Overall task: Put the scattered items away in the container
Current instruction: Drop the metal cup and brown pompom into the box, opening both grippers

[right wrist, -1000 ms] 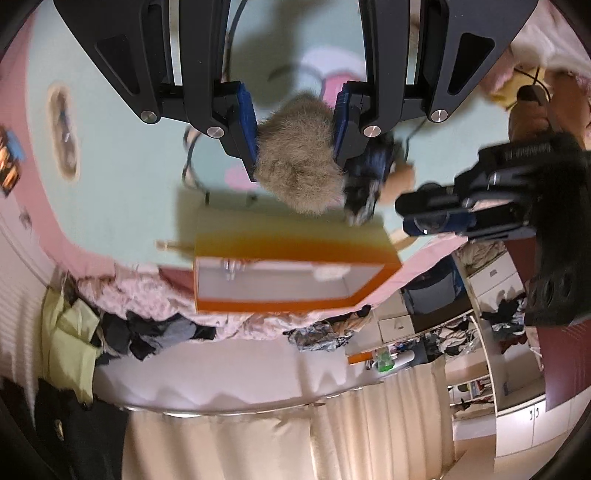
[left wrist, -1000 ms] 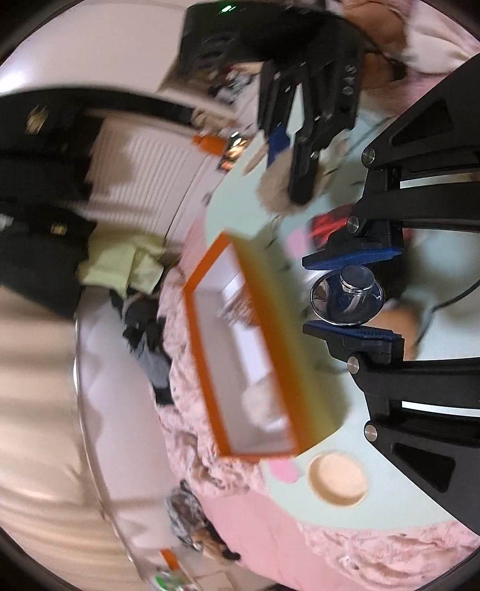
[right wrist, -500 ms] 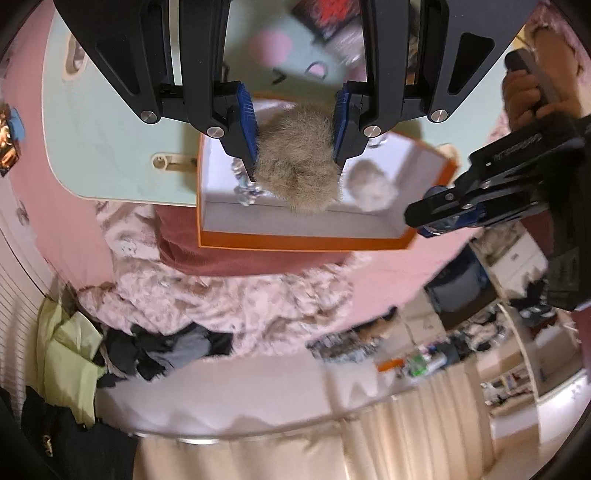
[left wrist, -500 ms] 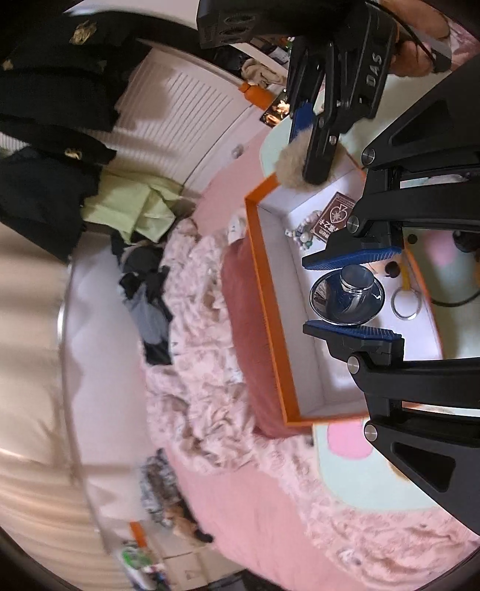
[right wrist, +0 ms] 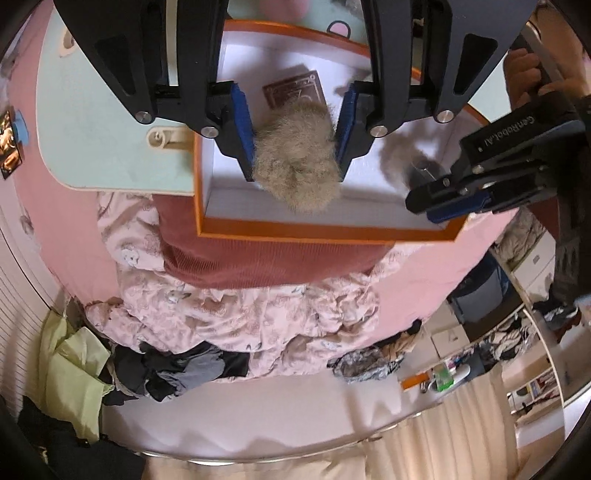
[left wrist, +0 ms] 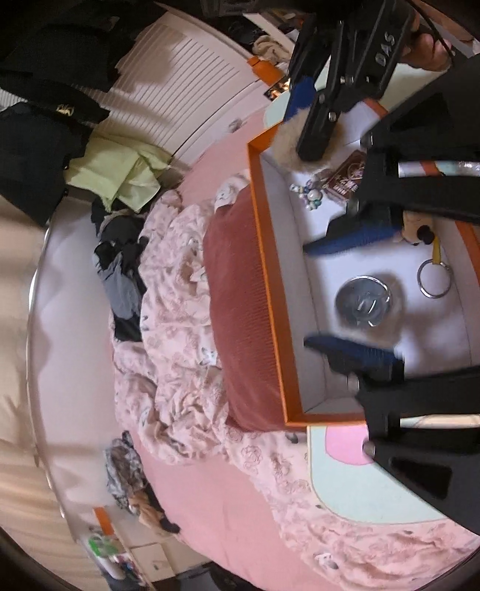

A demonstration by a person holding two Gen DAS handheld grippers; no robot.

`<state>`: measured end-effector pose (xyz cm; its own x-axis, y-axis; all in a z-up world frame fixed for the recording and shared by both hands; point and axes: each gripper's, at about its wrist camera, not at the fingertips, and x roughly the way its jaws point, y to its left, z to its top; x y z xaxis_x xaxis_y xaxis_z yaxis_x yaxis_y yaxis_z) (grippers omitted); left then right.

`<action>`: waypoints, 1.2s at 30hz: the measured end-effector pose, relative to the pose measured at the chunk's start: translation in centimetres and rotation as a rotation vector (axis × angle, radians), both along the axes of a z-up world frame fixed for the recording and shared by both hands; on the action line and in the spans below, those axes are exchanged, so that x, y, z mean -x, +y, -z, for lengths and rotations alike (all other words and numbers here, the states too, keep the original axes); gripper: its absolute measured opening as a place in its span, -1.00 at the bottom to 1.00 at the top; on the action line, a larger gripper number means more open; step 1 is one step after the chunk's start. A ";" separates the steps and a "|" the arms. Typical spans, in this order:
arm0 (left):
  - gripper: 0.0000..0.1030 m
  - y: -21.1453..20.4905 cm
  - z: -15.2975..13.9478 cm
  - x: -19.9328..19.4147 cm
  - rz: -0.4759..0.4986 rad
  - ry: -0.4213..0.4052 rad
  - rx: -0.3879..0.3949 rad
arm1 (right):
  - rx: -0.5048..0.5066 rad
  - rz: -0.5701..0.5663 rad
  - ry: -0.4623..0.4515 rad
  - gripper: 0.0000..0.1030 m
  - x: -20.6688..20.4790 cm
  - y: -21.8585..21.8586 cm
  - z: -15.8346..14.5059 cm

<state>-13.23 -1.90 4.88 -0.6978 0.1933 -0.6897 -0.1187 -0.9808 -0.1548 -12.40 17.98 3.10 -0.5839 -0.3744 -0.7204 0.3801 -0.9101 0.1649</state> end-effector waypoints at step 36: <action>0.86 0.9 8.0 -18.7 -0.012 -0.011 0.120 | -0.181 0.044 0.011 0.56 -16.8 4.0 7.1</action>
<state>5.52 -1.05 -3.14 -0.6915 0.1006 -0.7153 -0.1058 -0.9937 -0.0375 4.37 22.03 -4.04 -0.6050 -0.2132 -0.7672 0.3405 -0.9402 -0.0072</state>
